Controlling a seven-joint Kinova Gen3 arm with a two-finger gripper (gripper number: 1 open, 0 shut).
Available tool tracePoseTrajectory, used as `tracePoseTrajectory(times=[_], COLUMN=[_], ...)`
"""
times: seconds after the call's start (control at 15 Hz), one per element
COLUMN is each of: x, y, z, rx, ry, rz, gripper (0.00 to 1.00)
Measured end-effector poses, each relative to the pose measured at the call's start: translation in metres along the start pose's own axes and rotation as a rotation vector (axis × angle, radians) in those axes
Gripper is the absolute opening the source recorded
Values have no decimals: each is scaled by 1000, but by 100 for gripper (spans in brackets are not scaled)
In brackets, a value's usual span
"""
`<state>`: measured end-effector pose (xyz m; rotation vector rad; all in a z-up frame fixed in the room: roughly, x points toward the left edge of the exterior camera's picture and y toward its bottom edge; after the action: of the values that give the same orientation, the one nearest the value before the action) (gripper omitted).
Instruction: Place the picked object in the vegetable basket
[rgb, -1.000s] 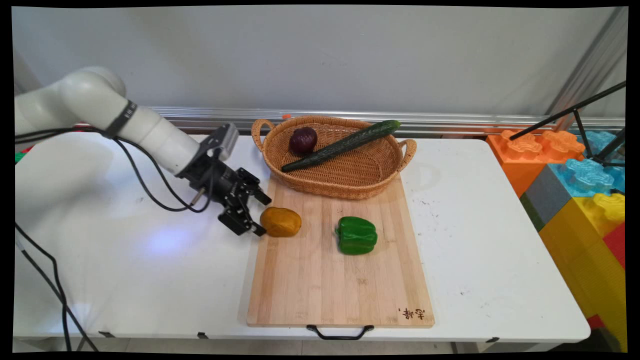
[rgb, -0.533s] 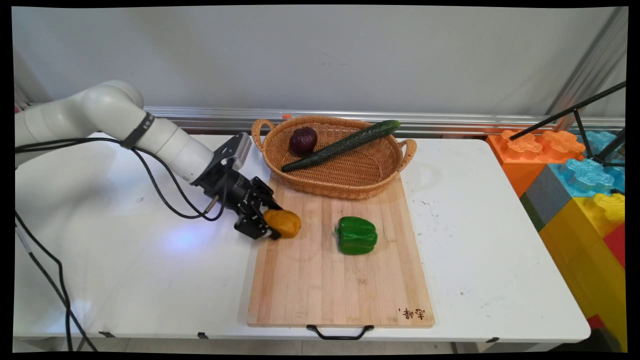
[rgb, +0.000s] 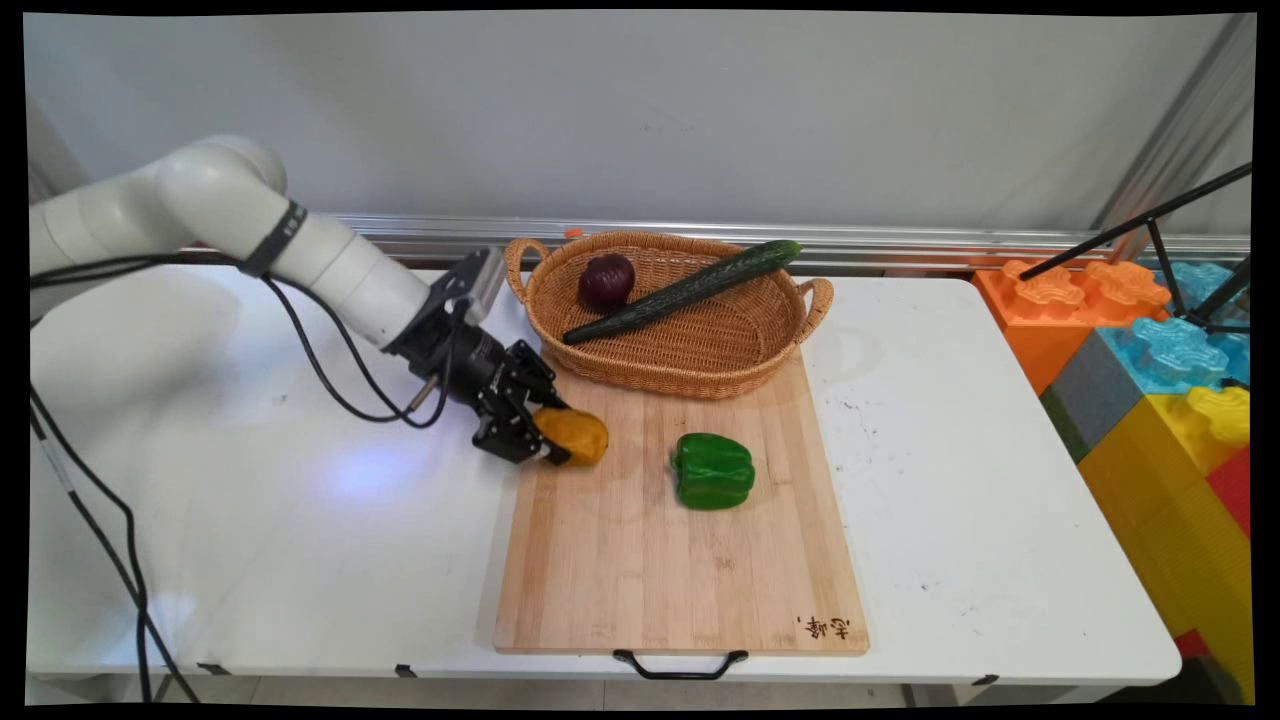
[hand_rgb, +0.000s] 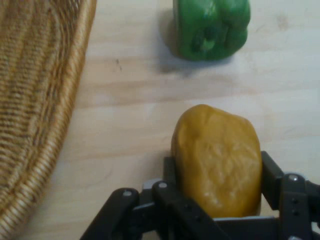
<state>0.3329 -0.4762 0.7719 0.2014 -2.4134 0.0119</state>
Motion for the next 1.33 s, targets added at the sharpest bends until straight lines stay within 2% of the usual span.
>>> tracePoseTrajectory(times=[0.2, 0.53, 0.73, 0.87, 1.33], x=[22, 82, 116, 128, 136], y=[1, -4, -19, -29, -69], z=[-15, -42, -40, -33, 10], rx=[8, 46, 122, 170, 302], ry=[23, 105, 151, 161, 109], rz=[-17, -121, -204, -255, -416], gripper=[0, 0, 0, 0, 0])
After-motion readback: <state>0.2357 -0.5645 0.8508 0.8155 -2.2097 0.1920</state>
